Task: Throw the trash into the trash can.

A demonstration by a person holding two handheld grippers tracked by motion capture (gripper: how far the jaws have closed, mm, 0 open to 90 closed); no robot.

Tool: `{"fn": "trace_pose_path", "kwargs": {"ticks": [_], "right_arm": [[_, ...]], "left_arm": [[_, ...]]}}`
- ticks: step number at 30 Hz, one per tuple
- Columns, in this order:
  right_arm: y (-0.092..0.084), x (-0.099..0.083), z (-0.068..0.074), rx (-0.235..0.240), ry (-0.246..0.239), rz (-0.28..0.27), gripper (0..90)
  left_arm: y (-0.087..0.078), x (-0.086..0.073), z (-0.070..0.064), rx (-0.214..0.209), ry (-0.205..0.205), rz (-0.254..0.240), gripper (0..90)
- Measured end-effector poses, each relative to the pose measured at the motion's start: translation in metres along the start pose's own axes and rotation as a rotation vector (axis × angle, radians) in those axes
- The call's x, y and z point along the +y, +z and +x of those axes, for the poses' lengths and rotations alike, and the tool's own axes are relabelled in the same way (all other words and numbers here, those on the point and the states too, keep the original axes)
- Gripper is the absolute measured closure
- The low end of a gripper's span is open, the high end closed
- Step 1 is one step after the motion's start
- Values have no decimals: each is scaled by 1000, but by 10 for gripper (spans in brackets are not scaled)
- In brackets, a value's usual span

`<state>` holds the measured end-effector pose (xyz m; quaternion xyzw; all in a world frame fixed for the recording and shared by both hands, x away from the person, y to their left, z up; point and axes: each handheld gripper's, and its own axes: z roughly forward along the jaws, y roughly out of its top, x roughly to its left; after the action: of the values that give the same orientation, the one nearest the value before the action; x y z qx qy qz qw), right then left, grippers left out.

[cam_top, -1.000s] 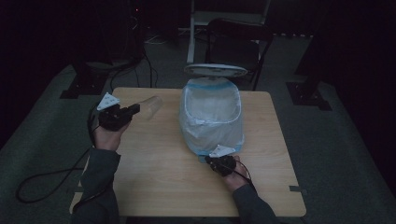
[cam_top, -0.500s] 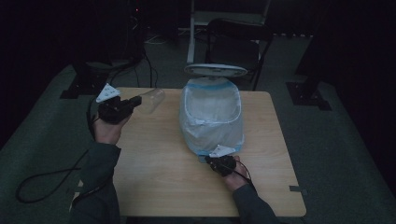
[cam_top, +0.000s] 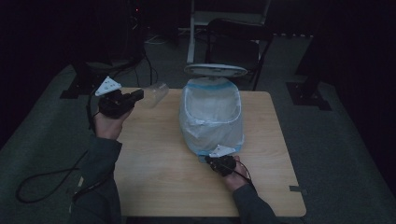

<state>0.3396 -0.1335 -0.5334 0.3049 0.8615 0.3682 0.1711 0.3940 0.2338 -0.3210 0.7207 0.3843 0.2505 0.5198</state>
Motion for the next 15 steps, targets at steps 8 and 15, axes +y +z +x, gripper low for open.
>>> {"fn": "trace_pose_path", "kwargs": {"ticks": [8,15], "right_arm": [[0,0,0,-1,0,0,900],[0,0,0,-1,-1,0,900]], "left_arm": [[0,6,-2,-9,5,-11,874],[2,15,-6,-26,16,-19,873]]}}
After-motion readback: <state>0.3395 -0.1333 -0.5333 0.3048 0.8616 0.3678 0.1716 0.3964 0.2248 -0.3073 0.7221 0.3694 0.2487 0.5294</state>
